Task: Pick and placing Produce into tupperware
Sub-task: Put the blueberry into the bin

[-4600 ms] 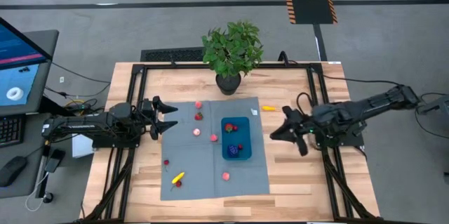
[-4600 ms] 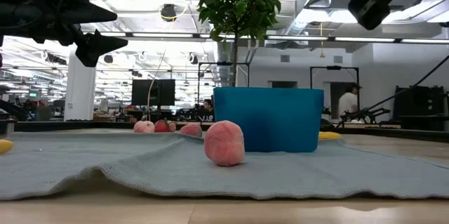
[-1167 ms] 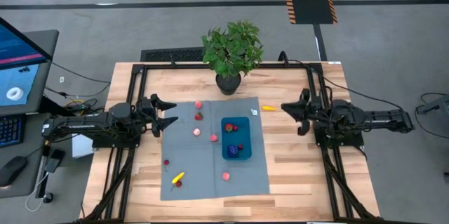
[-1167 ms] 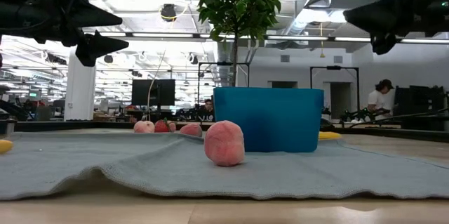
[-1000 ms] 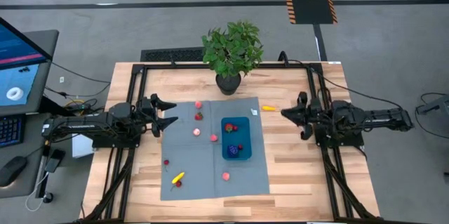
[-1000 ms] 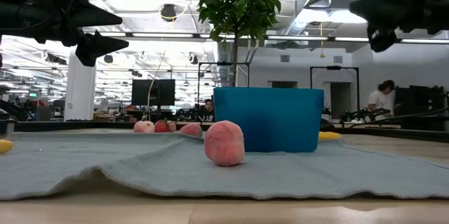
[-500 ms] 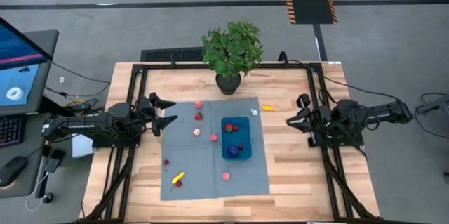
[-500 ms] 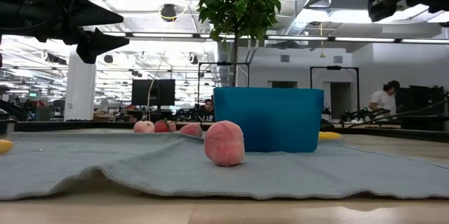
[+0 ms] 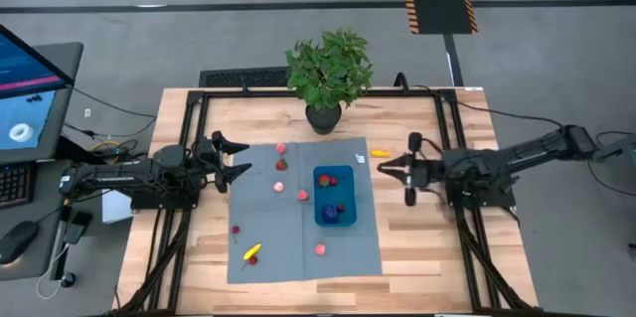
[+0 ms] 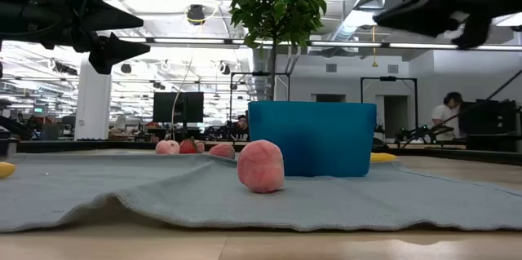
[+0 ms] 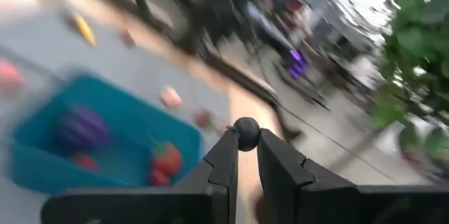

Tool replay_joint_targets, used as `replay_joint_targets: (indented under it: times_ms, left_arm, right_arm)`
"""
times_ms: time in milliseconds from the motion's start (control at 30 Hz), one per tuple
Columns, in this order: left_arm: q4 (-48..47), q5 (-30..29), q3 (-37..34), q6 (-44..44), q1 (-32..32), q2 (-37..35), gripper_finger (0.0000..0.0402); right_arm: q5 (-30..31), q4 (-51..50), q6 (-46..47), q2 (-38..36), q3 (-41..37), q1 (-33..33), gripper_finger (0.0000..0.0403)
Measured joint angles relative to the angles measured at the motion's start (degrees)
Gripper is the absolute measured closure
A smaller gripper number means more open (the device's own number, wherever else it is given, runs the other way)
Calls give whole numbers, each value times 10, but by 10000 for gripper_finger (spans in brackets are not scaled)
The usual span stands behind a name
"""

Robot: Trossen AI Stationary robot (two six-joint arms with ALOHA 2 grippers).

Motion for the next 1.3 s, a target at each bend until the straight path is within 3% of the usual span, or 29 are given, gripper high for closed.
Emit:
replay_joint_targets:
  times_ms: [167, 300, 733, 933, 1300]
  left_arm:
    - [-8, 0, 0, 0, 0, 0, 86]
    - [-14, 0, 0, -8, 0, 0, 86]
    - [-14, 0, 0, -38, 0, 0, 86]
    - [-13, 0, 0, -38, 0, 0, 86]
    - [-12, 0, 0, -38, 0, 0, 86]
  right_arm:
    - [141, 0, -42, 99, 39, -1, 331]
    - [163, 1, -5, 165, 75, -1, 331]
    - [-46, -48, 480, 318, 189, -9, 331]
    - [-98, -100, 537, 392, 234, -10, 331]
    - [-134, -124, 534, 513, 297, 6, 305]
